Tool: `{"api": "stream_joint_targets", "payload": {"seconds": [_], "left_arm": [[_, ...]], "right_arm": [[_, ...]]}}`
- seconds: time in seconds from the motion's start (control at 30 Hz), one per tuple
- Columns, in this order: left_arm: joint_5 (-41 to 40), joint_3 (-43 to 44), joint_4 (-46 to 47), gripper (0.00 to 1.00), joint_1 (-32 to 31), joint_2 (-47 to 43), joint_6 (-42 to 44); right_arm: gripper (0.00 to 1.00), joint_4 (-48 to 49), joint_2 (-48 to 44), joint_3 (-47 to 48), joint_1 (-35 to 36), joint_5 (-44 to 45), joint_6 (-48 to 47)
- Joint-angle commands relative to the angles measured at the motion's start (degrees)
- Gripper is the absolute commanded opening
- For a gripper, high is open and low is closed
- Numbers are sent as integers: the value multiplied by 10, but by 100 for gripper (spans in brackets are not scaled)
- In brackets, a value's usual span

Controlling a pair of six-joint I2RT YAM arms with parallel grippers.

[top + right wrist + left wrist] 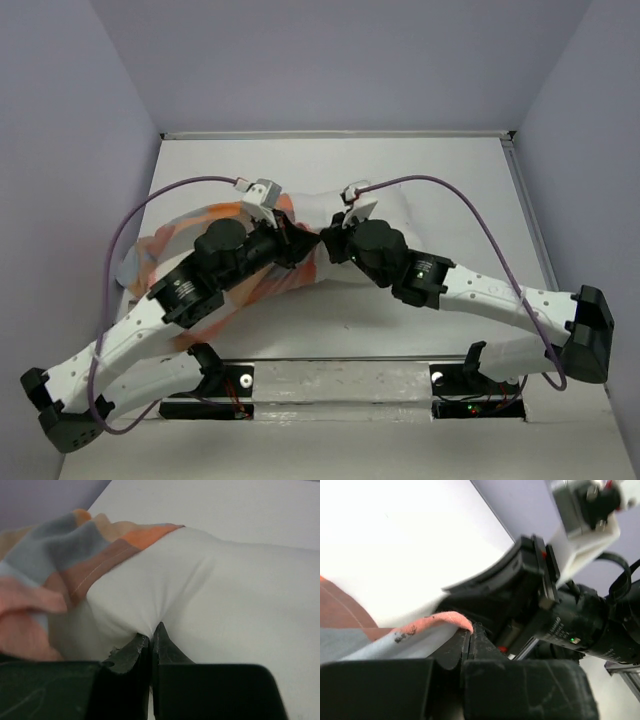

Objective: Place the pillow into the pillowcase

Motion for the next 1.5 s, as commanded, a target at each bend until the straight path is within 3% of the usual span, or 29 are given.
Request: {"api": "stream_joint_targets", "payload": {"seconds": [0.0,0.1,0.2,0.27,0.33,0.43,0.47,0.5,0.53,0.6,0.63,0.73,0.87,0.97,1.07,1.2,1.33,1.47], "left_arm": [[-77,113,-1,0,-1,-89,4],[-78,179,-36,0,-2,-58,22],[-88,257,-90,0,-3,23,50],[-102,296,-115,1,-1,95,79],[-54,321,-116,6,19,149,96],[-22,353,-94,28,40,254,115],[-22,361,-89,51,41,280,119],[-22,385,-84,62,42,335,122],[-11,403,-86,84,44,363,126],[-13,480,-109,99,43,445,139],[-13,504,-117,99,33,461,146],[-123,549,-141,99,0,477,183],[-216,469,-102,99,-32,413,198],[-310,327,-54,99,-61,320,197],[-359,252,-18,99,-62,276,192],[-368,152,15,99,-47,255,196],[-328,144,51,99,-16,280,214],[-280,151,54,99,-4,310,243]], "right_arm": [[0,-64,-38,146,90,-131,-5],[0,-102,-40,203,109,-245,21],[0,-86,-80,188,99,-243,67],[0,-70,-103,145,52,-230,119],[0,-45,-121,91,-66,-336,190],[0,-38,-108,33,-183,-402,222],[0,-38,-103,19,-203,-405,227],[0,-37,-94,6,-226,-411,231],[0,-29,-71,-25,-274,-424,248],[0,8,-40,-46,-319,-441,254],[0,10,-21,-50,-362,-438,254],[0,16,60,-35,-423,-460,254],[15,10,90,23,-464,-423,218],[47,-78,94,103,-470,-342,160],[75,-121,82,145,-470,-326,106],[80,-128,22,118,-470,-317,67],[79,-143,-24,74,-400,-315,25],[70,-140,-70,15,-284,-272,-2]]}}
